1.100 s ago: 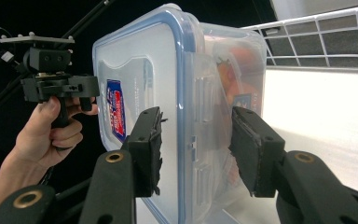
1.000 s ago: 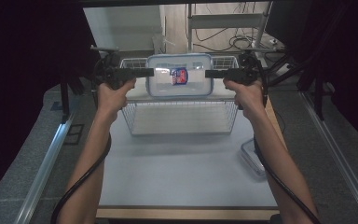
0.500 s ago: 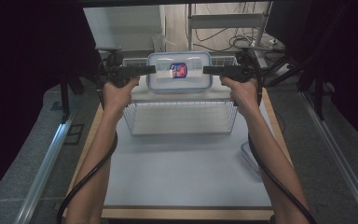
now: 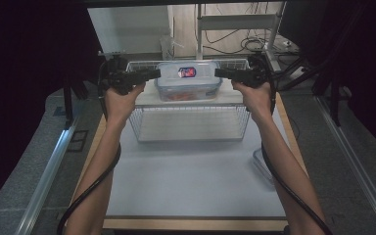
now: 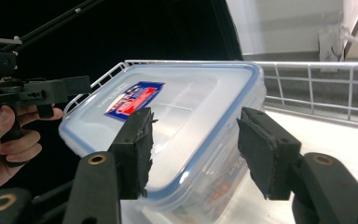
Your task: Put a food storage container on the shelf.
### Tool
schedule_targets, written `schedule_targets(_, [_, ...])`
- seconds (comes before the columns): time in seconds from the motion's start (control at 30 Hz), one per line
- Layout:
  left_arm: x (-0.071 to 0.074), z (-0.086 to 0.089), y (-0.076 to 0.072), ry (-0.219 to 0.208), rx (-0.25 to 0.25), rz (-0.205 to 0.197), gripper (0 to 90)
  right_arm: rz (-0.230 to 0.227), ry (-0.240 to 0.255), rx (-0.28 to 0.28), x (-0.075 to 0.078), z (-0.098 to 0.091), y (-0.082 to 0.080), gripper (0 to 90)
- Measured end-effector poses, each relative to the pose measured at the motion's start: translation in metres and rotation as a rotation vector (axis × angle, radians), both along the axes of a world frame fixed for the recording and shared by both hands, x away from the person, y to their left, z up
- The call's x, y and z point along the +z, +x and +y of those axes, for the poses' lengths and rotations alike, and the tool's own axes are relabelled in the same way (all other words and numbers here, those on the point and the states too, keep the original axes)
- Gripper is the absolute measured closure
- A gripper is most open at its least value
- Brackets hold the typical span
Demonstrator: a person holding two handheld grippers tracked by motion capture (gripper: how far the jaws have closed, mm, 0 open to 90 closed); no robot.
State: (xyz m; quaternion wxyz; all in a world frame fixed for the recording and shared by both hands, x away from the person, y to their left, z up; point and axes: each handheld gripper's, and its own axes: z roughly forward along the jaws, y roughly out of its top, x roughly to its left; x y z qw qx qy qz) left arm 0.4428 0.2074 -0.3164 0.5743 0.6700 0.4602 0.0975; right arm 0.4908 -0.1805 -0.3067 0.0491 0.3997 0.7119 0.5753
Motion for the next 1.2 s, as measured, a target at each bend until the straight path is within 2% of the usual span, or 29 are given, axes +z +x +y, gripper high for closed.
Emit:
schedule_targets(0.13, [-0.004, -0.001, -0.017, 0.046, -0.011, -0.055, 39.9, -0.053, -0.06, 0.013, 0.004, -0.001, -0.013, 51.4])
schedule_targets(0.17, [-0.005, -0.001, -0.021, 0.052, -0.016, -0.064, 43.4, -0.077, -0.102, 0.011, 0.005, 0.0, -0.02, 55.2])
schedule_targets(0.2, [-0.007, -0.002, -0.025, 0.06, -0.019, -0.07, 43.4, -0.077, -0.102, 0.011, 0.005, 0.0, -0.02, 55.2])
schedule_targets(0.33, [-0.016, -0.004, -0.04, 0.109, -0.033, -0.095, 57.9, -0.131, -0.159, 0.011, 0.005, -0.001, -0.035, 62.3])
schedule_targets(0.37, [-0.018, -0.005, -0.043, 0.115, -0.04, -0.095, 61.8, -0.136, -0.163, 0.011, 0.004, -0.002, -0.037, 64.1])
schedule_targets(0.4, [-0.021, -0.006, -0.045, 0.123, -0.049, -0.097, 70.5, -0.139, -0.166, 0.007, 0.002, -0.004, -0.042, 68.2])
schedule_targets(0.43, [-0.023, -0.007, -0.047, 0.128, -0.058, -0.097, 70.5, -0.139, -0.166, 0.007, 0.002, -0.004, -0.042, 68.2])
schedule_targets(0.53, [-0.029, -0.012, -0.05, 0.142, -0.084, -0.09, 80.6, -0.133, -0.158, 0.013, -0.003, -0.008, -0.045, 74.1])
schedule_targets(0.63, [-0.035, -0.02, -0.049, 0.181, -0.091, -0.082, 86.3, -0.125, -0.157, 0.025, -0.009, -0.008, -0.047, 78.9])
schedule_targets(0.8, [-0.039, -0.026, -0.04, 0.194, -0.083, -0.068, 89.4, -0.114, -0.179, 0.035, -0.019, -0.005, -0.048, 80.6])
schedule_targets(1.0, [-0.039, -0.028, -0.035, 0.192, -0.077, -0.059, 89.6, -0.102, -0.18, 0.038, -0.023, -0.005, -0.048, 80.6])
schedule_targets(1.13, [-0.038, -0.03, -0.042, 0.182, -0.094, -0.067, 89.5, -0.109, -0.173, 0.049, -0.024, -0.006, -0.051, 80.0])
schedule_targets(1.2, [-0.038, -0.031, -0.048, 0.197, -0.102, -0.084, 87.4, -0.116, -0.177, 0.056, -0.024, -0.006, -0.055, 78.0])
